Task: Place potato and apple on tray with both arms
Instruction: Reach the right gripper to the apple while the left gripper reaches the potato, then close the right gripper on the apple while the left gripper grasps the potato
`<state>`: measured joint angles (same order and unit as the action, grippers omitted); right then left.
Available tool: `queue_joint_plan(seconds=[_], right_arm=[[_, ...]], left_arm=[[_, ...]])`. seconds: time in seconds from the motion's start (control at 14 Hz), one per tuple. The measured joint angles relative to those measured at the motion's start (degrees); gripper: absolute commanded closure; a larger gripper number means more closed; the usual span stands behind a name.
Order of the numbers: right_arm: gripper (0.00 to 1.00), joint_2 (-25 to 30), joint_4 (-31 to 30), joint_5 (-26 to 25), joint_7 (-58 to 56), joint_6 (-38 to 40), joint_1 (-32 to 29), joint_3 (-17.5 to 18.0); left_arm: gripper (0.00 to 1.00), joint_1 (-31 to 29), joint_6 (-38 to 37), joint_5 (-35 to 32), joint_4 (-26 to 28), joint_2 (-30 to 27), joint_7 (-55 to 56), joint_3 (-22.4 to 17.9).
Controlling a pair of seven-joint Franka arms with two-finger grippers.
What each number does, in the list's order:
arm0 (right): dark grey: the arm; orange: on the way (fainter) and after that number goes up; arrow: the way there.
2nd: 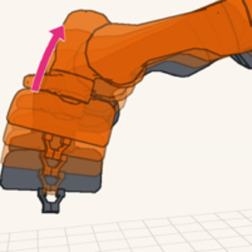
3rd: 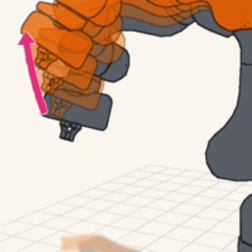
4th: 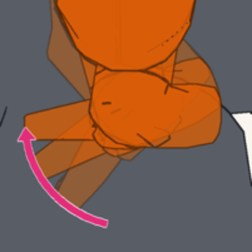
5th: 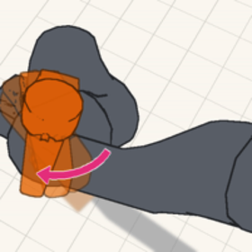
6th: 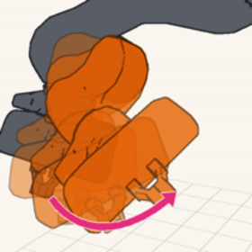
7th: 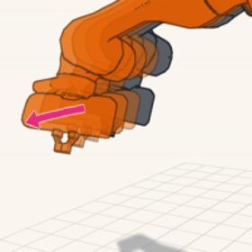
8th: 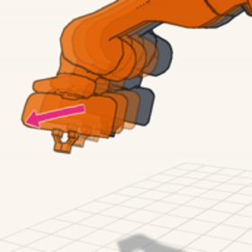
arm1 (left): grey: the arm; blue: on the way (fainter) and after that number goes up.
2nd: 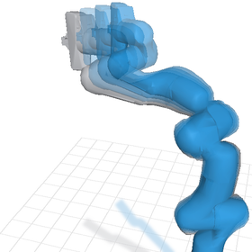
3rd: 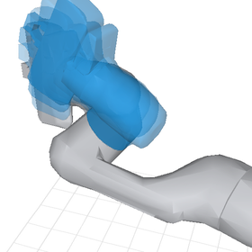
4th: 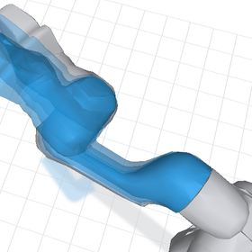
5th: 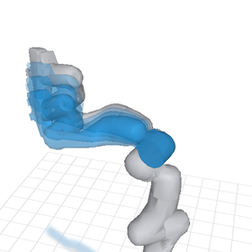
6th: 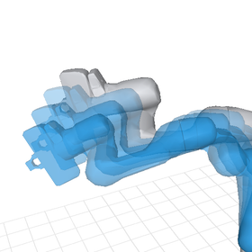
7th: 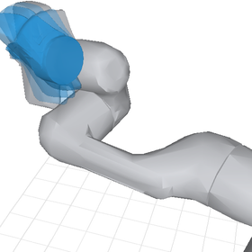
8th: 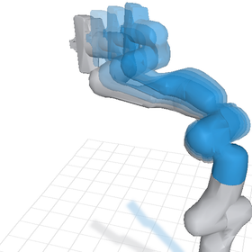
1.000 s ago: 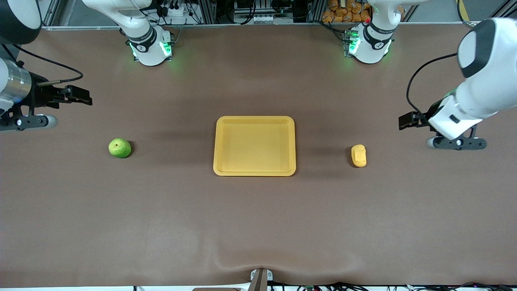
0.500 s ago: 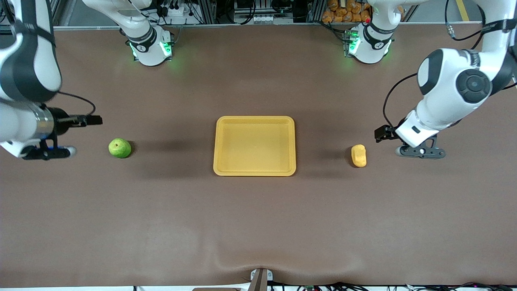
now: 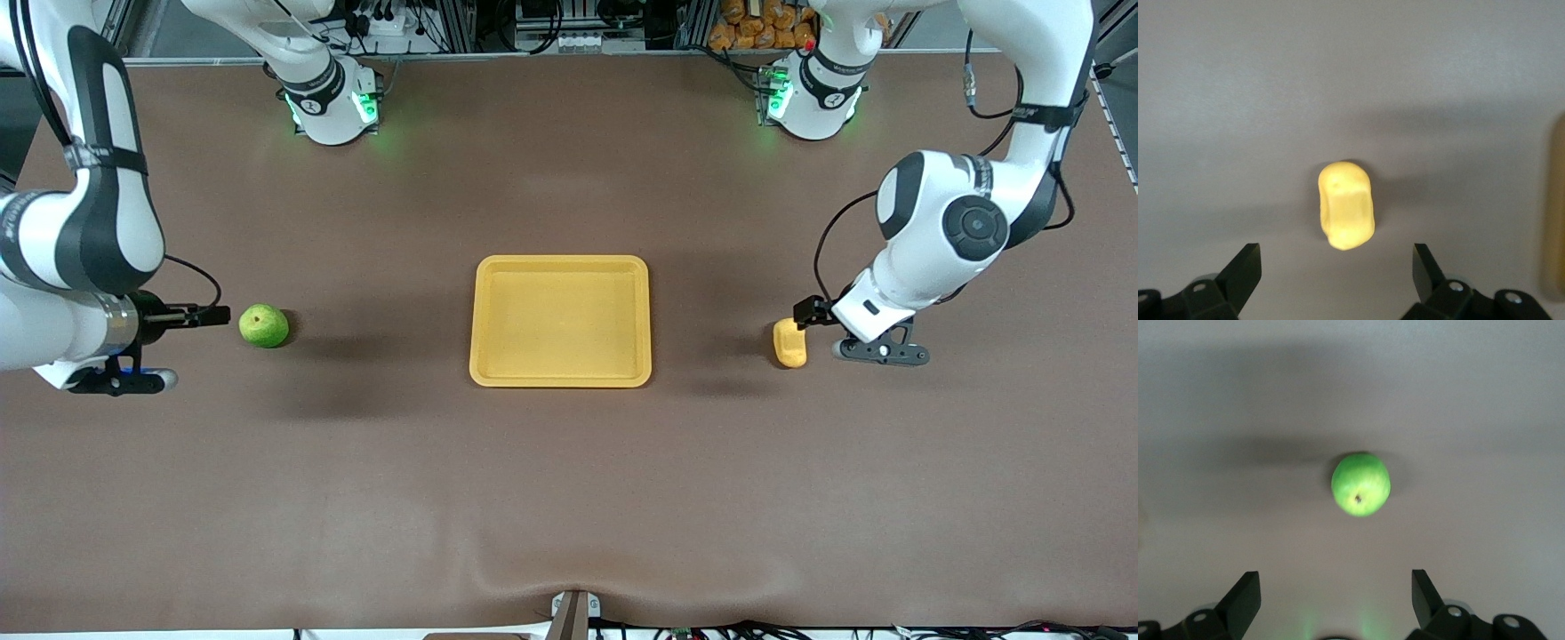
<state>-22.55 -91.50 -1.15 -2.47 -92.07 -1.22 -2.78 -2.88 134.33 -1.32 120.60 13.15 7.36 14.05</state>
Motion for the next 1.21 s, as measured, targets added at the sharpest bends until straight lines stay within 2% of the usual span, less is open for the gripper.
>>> queue_joint_plan(seconds=[0.36,0.64,0.79,1.0,1.21], right_arm=[[0.00,-0.3,-8.1,0.0,0.7,-9.6,-0.1,-0.7],[0.00,-0.3,-14.7,0.0,0.7,-18.3,-0.2,-1.2],[0.00,-0.3,-17.5,0.0,0.7,-22.1,-0.3,-1.4],[0.00,-0.3,-22.2,0.0,0.7,-28.4,-0.5,-1.6],[0.00,-0.3,-24.1,0.0,0.7,-30.5,-0.6,-1.9]], left_arm=[[0.02,2.1,3.9,-1.3,0.1,4.5,6.2,0.0],[0.06,2.1,4.4,-11.9,0.1,6.7,14.3,0.0],[0.08,2.3,5.1,-14.6,0.2,8.0,18.0,0.1],[0.12,2.9,6.4,-15.2,0.2,9.8,20.9,0.1],[0.15,3.0,7.2,-15.2,0.2,10.8,22.2,0.1]])
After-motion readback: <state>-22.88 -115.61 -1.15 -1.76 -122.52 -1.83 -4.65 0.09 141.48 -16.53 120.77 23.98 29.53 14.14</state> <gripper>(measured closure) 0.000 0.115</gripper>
